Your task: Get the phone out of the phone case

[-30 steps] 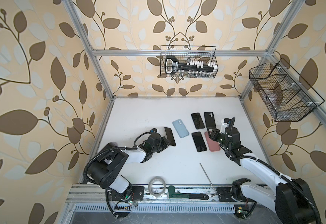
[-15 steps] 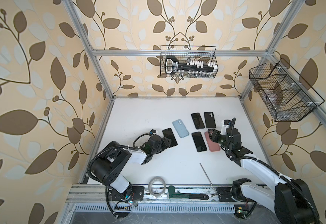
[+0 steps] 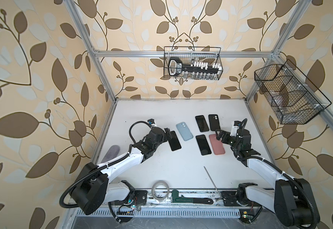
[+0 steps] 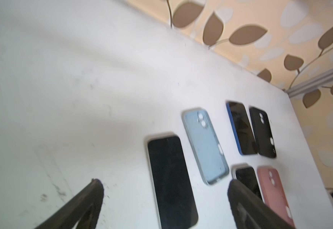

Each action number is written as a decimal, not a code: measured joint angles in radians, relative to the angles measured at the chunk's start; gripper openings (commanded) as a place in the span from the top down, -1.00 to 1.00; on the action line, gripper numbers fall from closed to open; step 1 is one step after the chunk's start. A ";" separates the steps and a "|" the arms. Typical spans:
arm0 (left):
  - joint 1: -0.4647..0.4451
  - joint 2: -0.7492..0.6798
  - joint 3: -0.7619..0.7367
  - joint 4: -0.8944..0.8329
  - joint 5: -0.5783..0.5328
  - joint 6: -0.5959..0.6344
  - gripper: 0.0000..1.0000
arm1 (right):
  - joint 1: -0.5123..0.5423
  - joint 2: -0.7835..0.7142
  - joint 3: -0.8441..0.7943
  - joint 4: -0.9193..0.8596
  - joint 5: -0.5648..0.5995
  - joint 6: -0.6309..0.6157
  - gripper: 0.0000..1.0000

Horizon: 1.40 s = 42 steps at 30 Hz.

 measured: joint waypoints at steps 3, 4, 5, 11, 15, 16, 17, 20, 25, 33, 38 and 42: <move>0.072 -0.048 -0.011 0.006 -0.109 0.135 -0.97 | -0.021 0.000 0.000 0.014 0.064 -0.040 -1.00; 0.101 -0.057 -0.025 0.021 -0.126 0.177 -0.97 | -0.023 0.000 0.000 0.019 0.085 -0.060 -1.00; 0.135 -0.067 -0.049 0.048 -0.136 0.220 -0.97 | -0.023 0.000 0.000 0.023 0.113 -0.085 -1.00; 0.322 -0.066 -0.257 0.233 -0.132 0.399 -0.97 | -0.023 0.004 -0.075 0.198 0.235 -0.213 -1.00; 0.375 0.010 -0.283 0.340 -0.105 0.473 -0.97 | -0.023 0.053 -0.172 0.326 0.253 -0.263 -1.00; 0.387 0.025 -0.284 0.367 -0.094 0.492 -0.97 | -0.023 0.072 -0.184 0.360 0.249 -0.273 -1.00; 0.399 0.034 -0.286 0.393 -0.082 0.507 -0.97 | -0.023 0.090 -0.190 0.389 0.239 -0.281 -1.00; 0.446 0.058 -0.286 0.458 -0.045 0.545 -0.97 | -0.023 0.157 -0.191 0.471 0.208 -0.304 -1.00; 0.499 0.051 -0.302 0.493 0.027 0.566 -0.97 | -0.023 0.185 -0.225 0.600 0.169 -0.328 -1.00; 0.575 0.271 -0.401 0.733 0.155 0.558 -0.97 | -0.023 0.195 -0.241 0.665 0.146 -0.340 -1.00; 0.575 0.315 -0.370 0.684 0.174 0.557 -0.97 | -0.013 0.195 -0.241 0.680 0.149 -0.347 -1.00; 0.575 0.315 -0.325 0.668 0.186 0.557 -0.97 | -0.006 0.195 -0.241 0.685 0.155 -0.348 -1.00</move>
